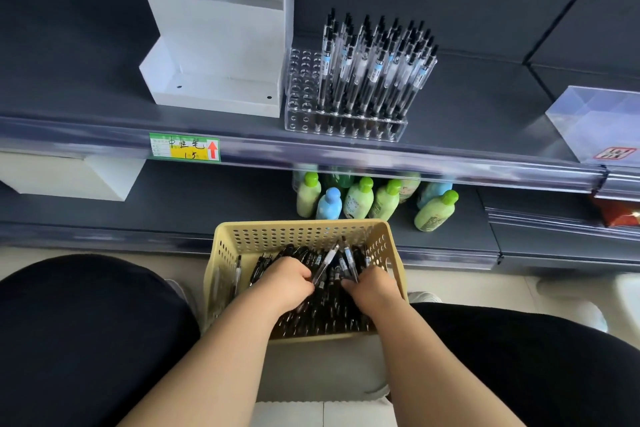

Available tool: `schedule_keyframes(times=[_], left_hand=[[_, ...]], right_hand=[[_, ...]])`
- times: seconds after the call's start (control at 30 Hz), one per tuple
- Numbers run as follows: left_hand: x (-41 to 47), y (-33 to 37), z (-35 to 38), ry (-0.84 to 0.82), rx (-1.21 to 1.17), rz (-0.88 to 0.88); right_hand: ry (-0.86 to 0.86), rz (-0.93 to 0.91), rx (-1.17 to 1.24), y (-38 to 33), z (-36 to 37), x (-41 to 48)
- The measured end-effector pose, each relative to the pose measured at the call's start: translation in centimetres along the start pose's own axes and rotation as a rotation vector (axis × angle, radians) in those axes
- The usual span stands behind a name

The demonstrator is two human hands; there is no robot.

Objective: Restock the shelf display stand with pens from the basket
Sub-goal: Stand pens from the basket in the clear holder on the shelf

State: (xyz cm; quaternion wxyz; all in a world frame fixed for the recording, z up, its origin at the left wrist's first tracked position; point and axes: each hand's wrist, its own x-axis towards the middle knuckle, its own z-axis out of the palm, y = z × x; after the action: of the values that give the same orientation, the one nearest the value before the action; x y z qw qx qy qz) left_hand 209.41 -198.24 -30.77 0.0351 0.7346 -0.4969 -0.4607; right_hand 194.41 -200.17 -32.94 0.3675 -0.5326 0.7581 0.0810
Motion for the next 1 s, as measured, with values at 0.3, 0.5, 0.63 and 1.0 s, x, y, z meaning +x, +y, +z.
schedule_keyframes(times=[0.3, 0.5, 0.63, 1.0], left_hand=[[-3.5, 0.1, -0.8, 0.223, -0.249, 0.202], [-6.2, 1.4, -2.2, 0.372, -0.396, 0.348], [-7.9, 2.4, -3.2, 0.428, -0.450, 0.440], [-7.8, 6.6, -11.5, 0.595, -0.479, 0.562]], right_hand=[[0.277, -0.151, 0.156, 0.2, -0.3, -2.9], [0.456, -0.325, 0.354, -1.8, -2.4, -6.4], [0.489, -0.449, 0.428, -3.1, -3.8, -8.7], [0.554, -0.763, 0.817, -7.7, -13.2, -12.2]])
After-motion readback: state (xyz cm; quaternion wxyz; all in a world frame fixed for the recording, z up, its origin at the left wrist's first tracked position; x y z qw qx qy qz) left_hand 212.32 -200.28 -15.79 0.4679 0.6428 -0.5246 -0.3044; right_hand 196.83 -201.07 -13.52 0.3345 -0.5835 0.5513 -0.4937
